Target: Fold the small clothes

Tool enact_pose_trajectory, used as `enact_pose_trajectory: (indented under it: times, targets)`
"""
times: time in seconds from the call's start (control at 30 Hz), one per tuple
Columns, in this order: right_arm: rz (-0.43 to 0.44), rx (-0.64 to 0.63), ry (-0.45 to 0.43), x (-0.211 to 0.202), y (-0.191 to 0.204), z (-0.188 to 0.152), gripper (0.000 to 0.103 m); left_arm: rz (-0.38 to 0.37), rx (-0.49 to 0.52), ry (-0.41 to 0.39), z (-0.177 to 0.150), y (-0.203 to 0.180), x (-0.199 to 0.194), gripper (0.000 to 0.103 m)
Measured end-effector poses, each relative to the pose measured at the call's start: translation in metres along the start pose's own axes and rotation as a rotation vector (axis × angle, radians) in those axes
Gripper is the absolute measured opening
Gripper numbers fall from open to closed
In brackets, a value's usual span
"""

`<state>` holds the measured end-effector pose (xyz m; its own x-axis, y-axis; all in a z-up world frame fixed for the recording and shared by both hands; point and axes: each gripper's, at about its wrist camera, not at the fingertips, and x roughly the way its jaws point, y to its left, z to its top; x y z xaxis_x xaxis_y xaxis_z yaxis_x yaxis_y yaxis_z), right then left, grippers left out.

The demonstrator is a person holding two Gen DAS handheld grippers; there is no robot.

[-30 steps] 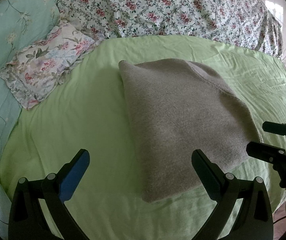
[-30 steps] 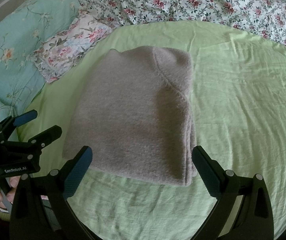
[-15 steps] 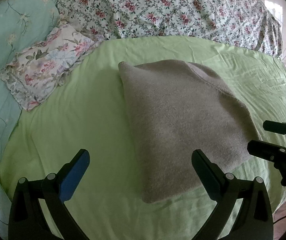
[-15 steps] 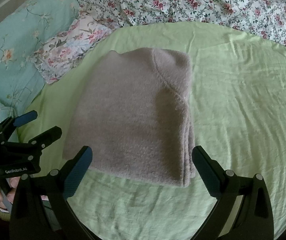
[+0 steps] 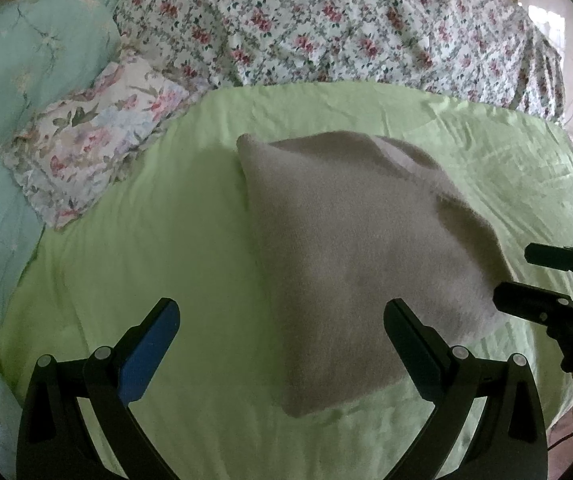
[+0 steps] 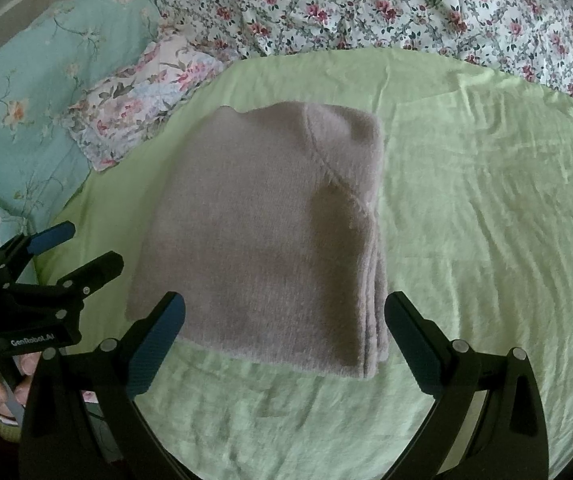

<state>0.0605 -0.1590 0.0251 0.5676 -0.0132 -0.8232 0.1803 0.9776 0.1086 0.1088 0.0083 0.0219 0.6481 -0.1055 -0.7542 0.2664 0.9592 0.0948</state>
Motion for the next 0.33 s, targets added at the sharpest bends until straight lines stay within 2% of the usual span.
enact_pose_trajectory:
  times: [0.17,0.33]
  targets:
    - [-0.018,0.003,-0.012,0.002,-0.004,0.01,0.1,0.019,0.017,-0.016,0.008,-0.002,0.007,0.102]
    - [-0.023,0.003,-0.01,0.007,-0.008,0.014,0.1,0.017,0.002,0.009,0.011,0.0,0.019,0.102]
